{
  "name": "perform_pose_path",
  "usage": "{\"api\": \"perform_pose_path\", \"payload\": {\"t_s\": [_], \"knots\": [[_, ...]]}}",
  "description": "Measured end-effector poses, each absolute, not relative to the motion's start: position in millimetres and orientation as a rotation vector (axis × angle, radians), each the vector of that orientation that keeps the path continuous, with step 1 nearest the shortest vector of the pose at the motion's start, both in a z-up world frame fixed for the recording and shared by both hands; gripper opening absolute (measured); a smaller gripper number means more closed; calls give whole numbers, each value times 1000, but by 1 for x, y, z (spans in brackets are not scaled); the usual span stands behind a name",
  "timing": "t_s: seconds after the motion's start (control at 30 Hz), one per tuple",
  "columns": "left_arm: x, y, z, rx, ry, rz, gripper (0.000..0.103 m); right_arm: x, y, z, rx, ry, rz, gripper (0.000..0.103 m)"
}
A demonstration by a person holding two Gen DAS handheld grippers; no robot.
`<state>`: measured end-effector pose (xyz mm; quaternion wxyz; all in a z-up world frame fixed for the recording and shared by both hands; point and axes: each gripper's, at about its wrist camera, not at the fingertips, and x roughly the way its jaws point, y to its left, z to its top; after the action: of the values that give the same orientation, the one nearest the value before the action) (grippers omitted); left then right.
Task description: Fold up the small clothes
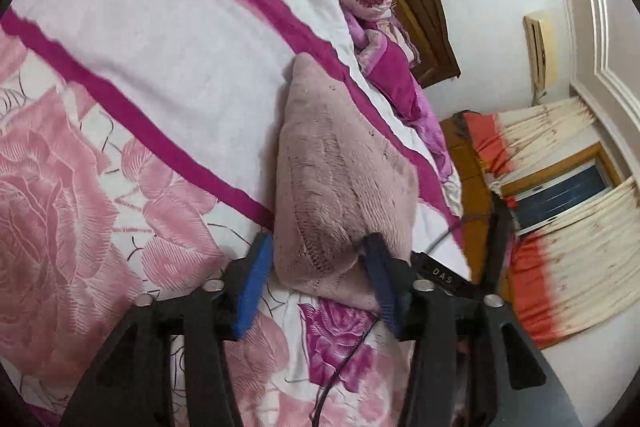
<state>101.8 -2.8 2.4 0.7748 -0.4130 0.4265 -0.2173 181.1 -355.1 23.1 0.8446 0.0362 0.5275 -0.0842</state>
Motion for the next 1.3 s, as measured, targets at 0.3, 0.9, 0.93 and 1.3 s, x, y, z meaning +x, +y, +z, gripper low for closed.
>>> {"api": "perform_pose_path", "payload": {"t_s": [0.3,0.9,0.93,1.3], "knots": [[133,15,17,-1048,802,-516,48,179,-406,-4,489,1053,28,100],[122,-54,26,-688,1042,-556,22,154,-373,20,616,990,213,28],[109,-51,35,-675,1039,-553,22,152,-368,26,585,993,213,28],[-18,6,38,-591,1140,-484,24,9,-294,44,384,1075,253,28]]}}
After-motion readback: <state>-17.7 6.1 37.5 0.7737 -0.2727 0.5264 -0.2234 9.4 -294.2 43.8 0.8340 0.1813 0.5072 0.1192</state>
